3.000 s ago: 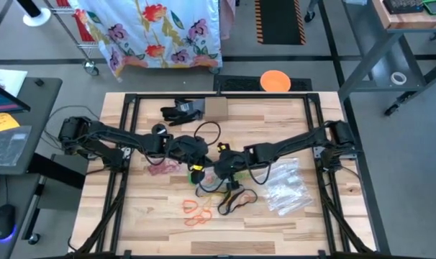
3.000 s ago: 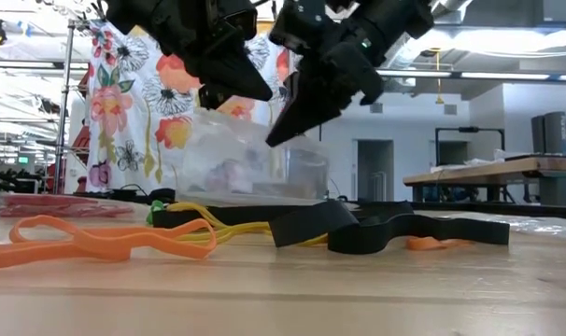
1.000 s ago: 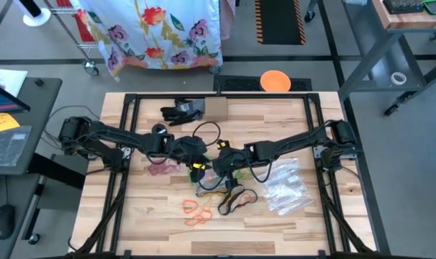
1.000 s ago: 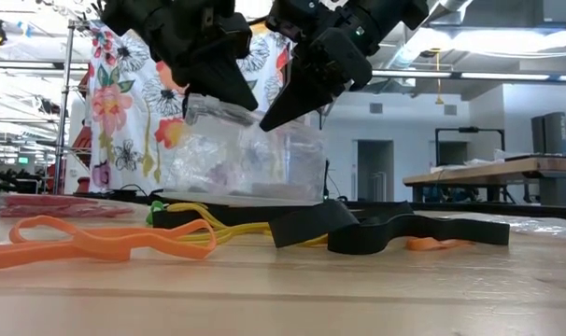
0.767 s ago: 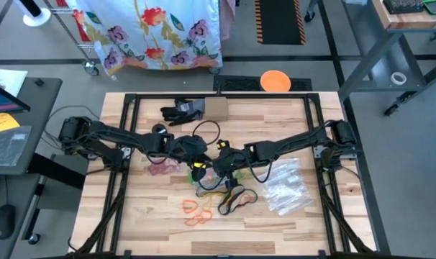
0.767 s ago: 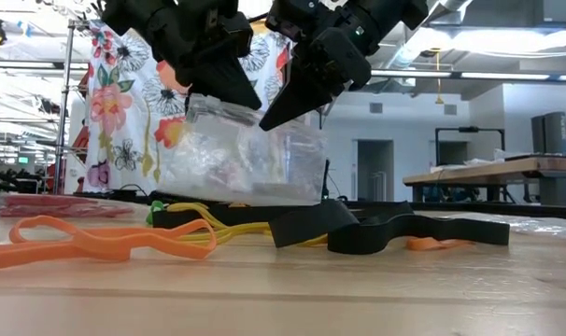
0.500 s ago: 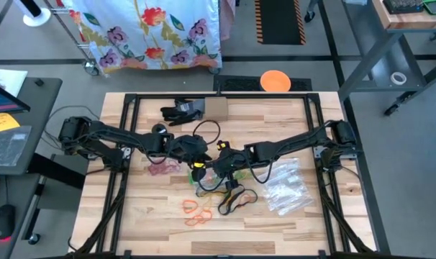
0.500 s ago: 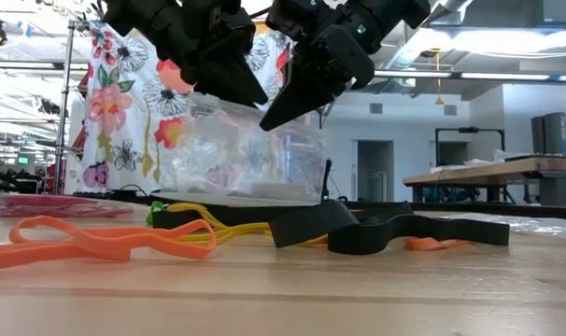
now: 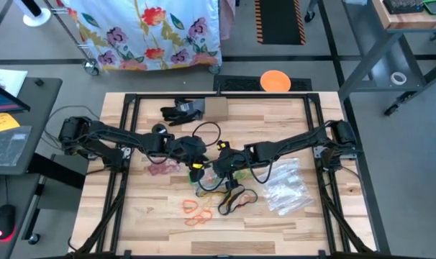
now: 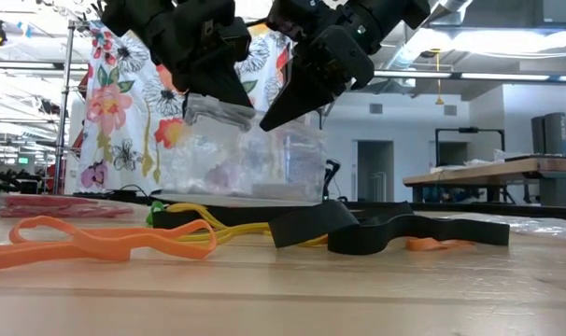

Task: Sort rubber bands
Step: Open the transparent zip bag

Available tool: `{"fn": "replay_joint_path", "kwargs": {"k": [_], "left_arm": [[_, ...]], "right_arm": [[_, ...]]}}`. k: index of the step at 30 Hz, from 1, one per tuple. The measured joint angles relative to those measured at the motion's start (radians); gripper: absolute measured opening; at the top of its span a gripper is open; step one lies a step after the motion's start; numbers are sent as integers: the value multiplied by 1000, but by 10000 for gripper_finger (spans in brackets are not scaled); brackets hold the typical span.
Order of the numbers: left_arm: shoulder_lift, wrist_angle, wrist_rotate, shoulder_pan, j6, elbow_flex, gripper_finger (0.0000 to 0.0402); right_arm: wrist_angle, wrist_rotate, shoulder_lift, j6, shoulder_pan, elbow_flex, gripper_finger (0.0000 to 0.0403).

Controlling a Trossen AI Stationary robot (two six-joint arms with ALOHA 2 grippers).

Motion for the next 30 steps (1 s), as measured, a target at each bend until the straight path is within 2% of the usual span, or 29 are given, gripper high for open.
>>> {"fn": "replay_joint_path", "kwargs": {"k": [7, 14, 18, 23, 27, 30], "left_arm": [[0, -23, 11, -5, -2, 0, 122], [0, 30, 73, 2, -3, 0, 110], [0, 8, 79, 5, -3, 0, 105], [0, 4, 80, 4, -4, 0, 91], [0, 1, 73, 4, -3, 0, 64], [0, 1, 67, 4, 5, 0, 19]], "right_arm": [[20, 0, 0, 1, -7, 0, 0], [23, 4, -1, 1, -7, 0, 0], [23, 74, -1, -1, -3, 0, 0], [35, 82, -1, -1, 0, 0, 0], [38, 81, -1, -1, 0, 0, 0], [38, 48, -1, 0, 0, 0, 0]]}}
